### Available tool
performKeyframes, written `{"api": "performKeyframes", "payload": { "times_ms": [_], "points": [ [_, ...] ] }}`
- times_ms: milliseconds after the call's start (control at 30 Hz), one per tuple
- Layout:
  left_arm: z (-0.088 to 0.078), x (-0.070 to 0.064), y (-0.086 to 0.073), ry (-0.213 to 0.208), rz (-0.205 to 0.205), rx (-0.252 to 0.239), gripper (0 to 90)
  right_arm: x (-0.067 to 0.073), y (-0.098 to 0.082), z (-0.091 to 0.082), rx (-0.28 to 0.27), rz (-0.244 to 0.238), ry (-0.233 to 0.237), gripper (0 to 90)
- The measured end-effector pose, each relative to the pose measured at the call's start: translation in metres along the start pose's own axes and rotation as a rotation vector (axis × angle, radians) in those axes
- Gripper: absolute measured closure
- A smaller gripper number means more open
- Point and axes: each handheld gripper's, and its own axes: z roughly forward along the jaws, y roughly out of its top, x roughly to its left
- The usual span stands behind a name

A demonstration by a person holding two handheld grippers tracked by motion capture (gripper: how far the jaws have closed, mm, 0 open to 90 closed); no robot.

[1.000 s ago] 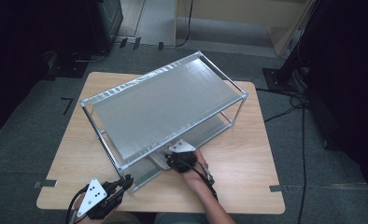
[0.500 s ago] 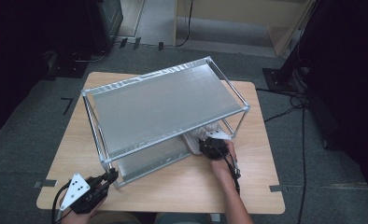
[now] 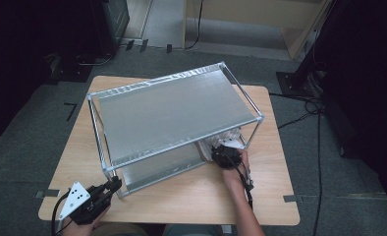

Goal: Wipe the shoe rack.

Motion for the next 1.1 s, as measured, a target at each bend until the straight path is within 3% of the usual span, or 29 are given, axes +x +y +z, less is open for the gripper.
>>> {"api": "performKeyframes", "payload": {
  "times_ms": [167, 300, 367, 567, 700, 833, 967, 1033, 1100],
  "points": [
    [0.007, -0.015, 0.000, -0.016, 0.025, 0.004, 79.7, 0.036, -0.001, 0.000, 0.002, -0.087, 0.040, 63.2],
    [0.011, -0.026, -0.001, -0.027, 0.045, 0.007, 79.8, 0.065, -0.001, -0.001, 0.003, -0.133, 0.112, 63.0],
    [0.013, -0.029, -0.001, -0.018, 0.035, -0.001, 79.7, 0.079, -0.002, -0.003, 0.005, -0.180, 0.122, 63.0],
    [0.013, -0.030, 0.000, -0.005, 0.017, 0.006, 79.2, 0.108, -0.005, -0.008, 0.004, -0.212, 0.187, 63.0],
    [0.015, -0.031, 0.000, -0.014, 0.008, 0.006, 79.2, 0.130, -0.007, -0.013, 0.002, -0.233, 0.265, 62.9],
    [0.017, -0.035, 0.000, -0.004, 0.017, 0.008, 79.3, 0.157, -0.013, -0.021, -0.007, -0.301, 0.360, 62.7],
    [0.016, -0.036, 0.000, -0.005, 0.018, 0.011, 79.3, 0.171, -0.015, -0.026, -0.002, -0.349, 0.429, 62.3],
    [0.016, -0.036, 0.000, -0.006, 0.017, 0.011, 79.3, 0.172, -0.015, -0.026, -0.006, -0.362, 0.425, 62.5],
    [0.016, -0.036, 0.000, -0.006, 0.016, 0.010, 79.3, 0.166, -0.014, -0.024, -0.007, -0.342, 0.415, 62.6]
  ]
}}
